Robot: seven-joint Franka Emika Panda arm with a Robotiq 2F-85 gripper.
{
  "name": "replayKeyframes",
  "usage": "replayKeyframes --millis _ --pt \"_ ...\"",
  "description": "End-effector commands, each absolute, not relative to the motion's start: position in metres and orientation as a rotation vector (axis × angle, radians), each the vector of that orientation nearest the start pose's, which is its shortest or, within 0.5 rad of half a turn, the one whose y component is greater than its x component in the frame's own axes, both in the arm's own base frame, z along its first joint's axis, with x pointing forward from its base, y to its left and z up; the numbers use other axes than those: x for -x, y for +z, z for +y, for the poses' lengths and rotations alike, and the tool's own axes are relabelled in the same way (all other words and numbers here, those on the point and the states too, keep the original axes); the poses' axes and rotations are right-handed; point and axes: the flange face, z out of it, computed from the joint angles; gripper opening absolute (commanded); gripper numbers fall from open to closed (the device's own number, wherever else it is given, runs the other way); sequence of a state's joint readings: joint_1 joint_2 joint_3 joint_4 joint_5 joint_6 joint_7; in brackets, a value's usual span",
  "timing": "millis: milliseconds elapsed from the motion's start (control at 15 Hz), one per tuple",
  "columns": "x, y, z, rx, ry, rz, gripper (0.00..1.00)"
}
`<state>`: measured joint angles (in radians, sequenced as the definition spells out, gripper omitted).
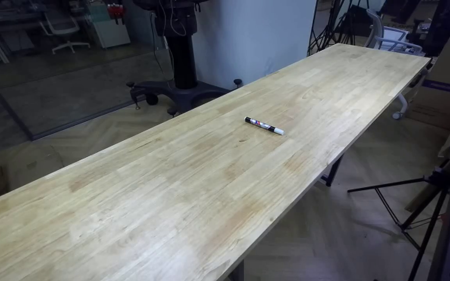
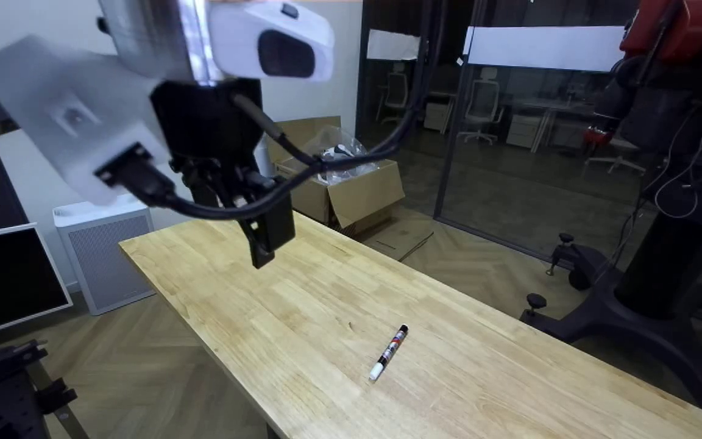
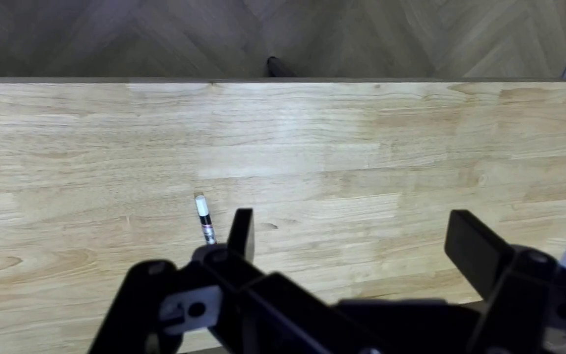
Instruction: Move the pen to the left
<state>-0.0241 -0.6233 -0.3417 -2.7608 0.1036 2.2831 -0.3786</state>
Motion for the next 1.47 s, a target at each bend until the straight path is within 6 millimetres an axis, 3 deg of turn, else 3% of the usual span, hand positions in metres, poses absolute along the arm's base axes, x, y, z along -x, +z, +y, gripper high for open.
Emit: replayKeyframes --millis 0,267,533,600,667,800,1000,1400 --pt "-0.382 0.357 -0.136 3.025 -0.232 0.007 1.00" --pt "-0.426 0.306 -0.136 3.118 -0.260 -0.089 1.00" --pt "-0.472 0.252 -0.123 3.111 -0.136 -0.210 1.00" --pt "-0.481 0.247 -0.123 3.098 -0.097 -0.212 1.00" --pt "-0.453 0.260 -0.119 3.112 -0.146 -0.187 1.00" --pt "-0.471 0.243 -0.116 3.111 -0.099 -0.206 1.00" --pt "-0.478 0.239 -0.119 3.113 -0.088 -0.209 1.00" --pt "-0.528 0.213 -0.142 3.108 -0.259 -0.075 1.00"
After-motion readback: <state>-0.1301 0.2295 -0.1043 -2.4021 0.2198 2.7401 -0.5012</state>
